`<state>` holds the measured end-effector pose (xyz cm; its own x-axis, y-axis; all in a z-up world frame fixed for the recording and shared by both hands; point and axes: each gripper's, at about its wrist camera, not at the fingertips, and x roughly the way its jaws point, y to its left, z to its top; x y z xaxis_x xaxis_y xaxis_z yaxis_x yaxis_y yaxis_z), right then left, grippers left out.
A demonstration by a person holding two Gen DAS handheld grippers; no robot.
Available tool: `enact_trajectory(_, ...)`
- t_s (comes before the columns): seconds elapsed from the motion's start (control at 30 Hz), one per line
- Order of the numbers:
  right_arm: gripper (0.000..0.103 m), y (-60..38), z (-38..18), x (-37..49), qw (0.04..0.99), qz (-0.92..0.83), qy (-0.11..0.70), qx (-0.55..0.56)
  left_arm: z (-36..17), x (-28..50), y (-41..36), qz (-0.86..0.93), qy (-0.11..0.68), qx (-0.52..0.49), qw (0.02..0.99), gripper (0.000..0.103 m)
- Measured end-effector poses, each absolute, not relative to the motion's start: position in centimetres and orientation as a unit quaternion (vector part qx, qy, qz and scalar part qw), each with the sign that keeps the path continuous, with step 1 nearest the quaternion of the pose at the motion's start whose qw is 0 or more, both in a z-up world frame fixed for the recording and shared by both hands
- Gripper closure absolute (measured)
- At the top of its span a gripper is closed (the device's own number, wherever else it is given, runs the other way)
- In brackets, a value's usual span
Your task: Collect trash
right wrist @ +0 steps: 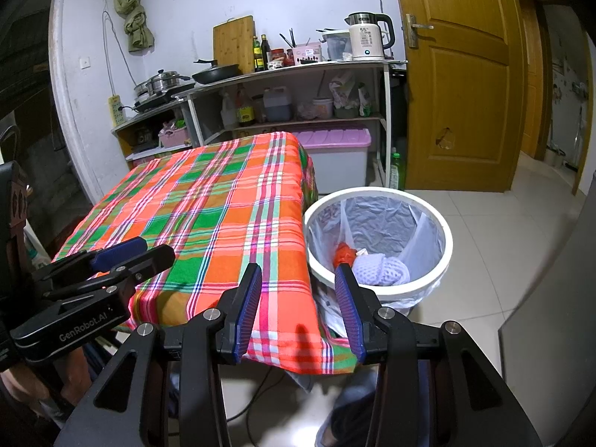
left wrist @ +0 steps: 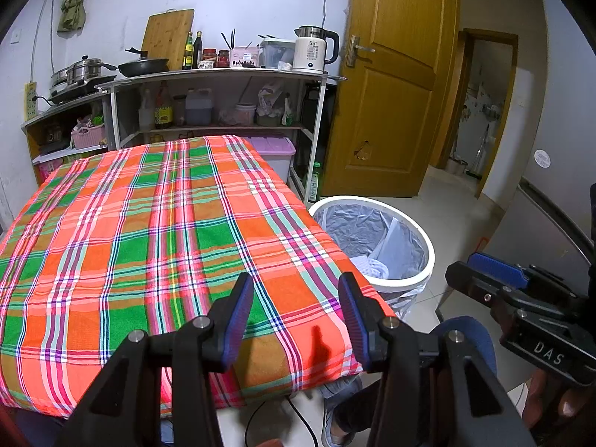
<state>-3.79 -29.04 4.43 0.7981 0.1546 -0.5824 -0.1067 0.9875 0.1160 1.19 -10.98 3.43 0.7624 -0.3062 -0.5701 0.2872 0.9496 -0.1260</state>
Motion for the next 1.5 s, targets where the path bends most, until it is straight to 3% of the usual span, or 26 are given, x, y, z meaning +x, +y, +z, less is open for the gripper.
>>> enact_trajectory(1.5, 0.061, -28.99, 3.68, -3.98, 0.946, 0.069, 0.316, 0.038, 2.96, 1.19, -10.52, -0.147, 0.309, -0.01, 0.94, 0.054)
